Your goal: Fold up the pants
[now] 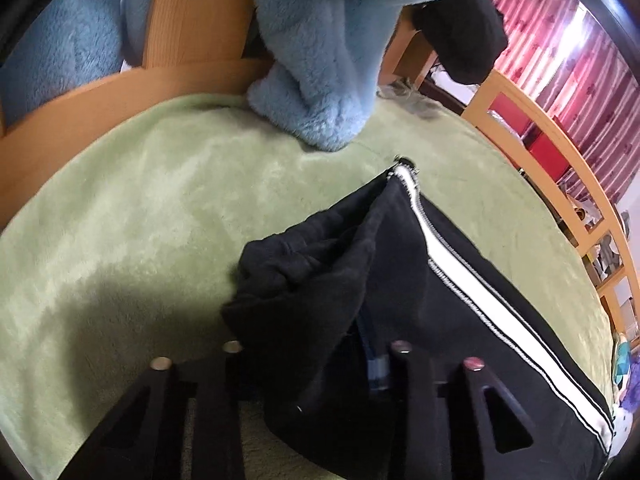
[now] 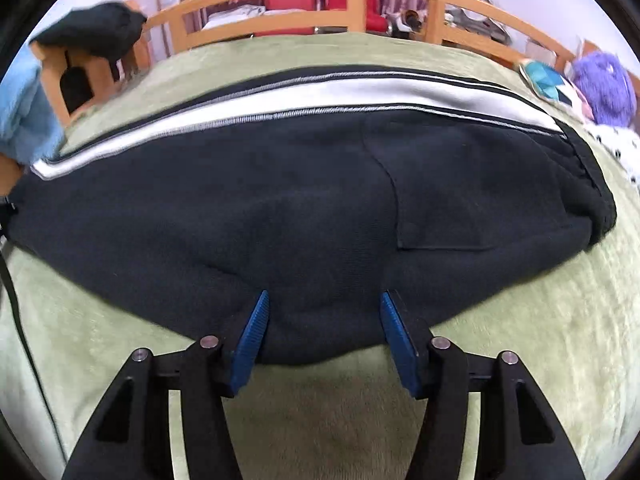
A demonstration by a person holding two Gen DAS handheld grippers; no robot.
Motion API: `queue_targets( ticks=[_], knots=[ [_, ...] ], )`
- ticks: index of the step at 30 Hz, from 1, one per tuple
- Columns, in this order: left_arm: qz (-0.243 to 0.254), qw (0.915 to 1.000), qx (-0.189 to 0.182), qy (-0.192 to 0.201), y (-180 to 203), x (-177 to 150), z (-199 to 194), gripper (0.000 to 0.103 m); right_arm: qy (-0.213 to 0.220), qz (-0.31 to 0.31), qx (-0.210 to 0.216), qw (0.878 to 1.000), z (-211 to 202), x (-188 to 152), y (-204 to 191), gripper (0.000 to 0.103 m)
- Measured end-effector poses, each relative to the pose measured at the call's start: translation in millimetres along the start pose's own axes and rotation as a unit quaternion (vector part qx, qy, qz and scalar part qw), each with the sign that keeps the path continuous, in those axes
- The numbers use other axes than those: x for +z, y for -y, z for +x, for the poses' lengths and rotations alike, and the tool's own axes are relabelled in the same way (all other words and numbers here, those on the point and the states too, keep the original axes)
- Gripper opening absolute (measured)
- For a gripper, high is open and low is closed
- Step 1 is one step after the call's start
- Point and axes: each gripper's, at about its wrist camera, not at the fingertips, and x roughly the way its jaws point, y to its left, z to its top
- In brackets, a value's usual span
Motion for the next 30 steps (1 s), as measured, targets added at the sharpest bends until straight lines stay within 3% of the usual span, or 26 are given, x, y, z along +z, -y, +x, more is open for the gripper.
queue_targets(
  ticks=[3,6,8,10,13,16,20,23,27,30],
  knots=[
    [0.016,0.9991,-0.027,0.027,9.1,10.6,-20.8,0.018,0.019,-0.002,-0.011,1.0,-16.9,-2.7,2.6,0.053],
    [0.024,0.9994,-0.011,0.022,20.0,19.8,-20.1,0.018,0.015,-0.008,-0.013,1.0,-22.5,-7.2,-1.5,0.053],
    [0.013,0.9996,0.021,-0.015,16.2,16.2,-6.5,0.025,0.019,-0.01,-0.013,1.0,-26.3,-10.7,-3.7,0.053],
    [0.011,0.9975,0.049,-0.05,7.7,9.6,6.9,0.042,0.017,-0.011,-0.017,1.0,-26.8,-11.5,-6.1,0.053],
    [0.013,0.997,0.063,-0.044,-6.9,3.3,1.5,0.057,0.017,-0.004,-0.014,1.0,-31.2,-13.8,-4.2,0.053],
    [0.039,0.9968,0.066,-0.023,-9.4,4.8,-20.2,0.058,0.019,-0.007,-0.023,1.0,-35.1,-13.9,-1.4,0.053],
    [0.118,0.9893,0.082,0.025,12.4,21.9,-49.3,0.058,0.023,-0.004,-0.025,0.999,-42.2,-14.8,0.7,0.053],
    [0.153,0.9854,0.054,0.052,37.8,42.1,-58.4,0.058,0.028,-0.005,-0.027,0.999,-45.7,-16.0,-2.5,0.053],
    [0.18,0.9823,0.031,0.041,72.6,67.9,-21.4,0.055,0.043,-0.003,-0.04,0.998,-49.1,-15.4,-0.1,0.053],
    [0.192,0.9809,0.03,0.012,88.1,73.9,16.9,0.045,0.05,0.007,-0.042,0.998,-50.4,-14.3,7.0,0.053]
  ],
)
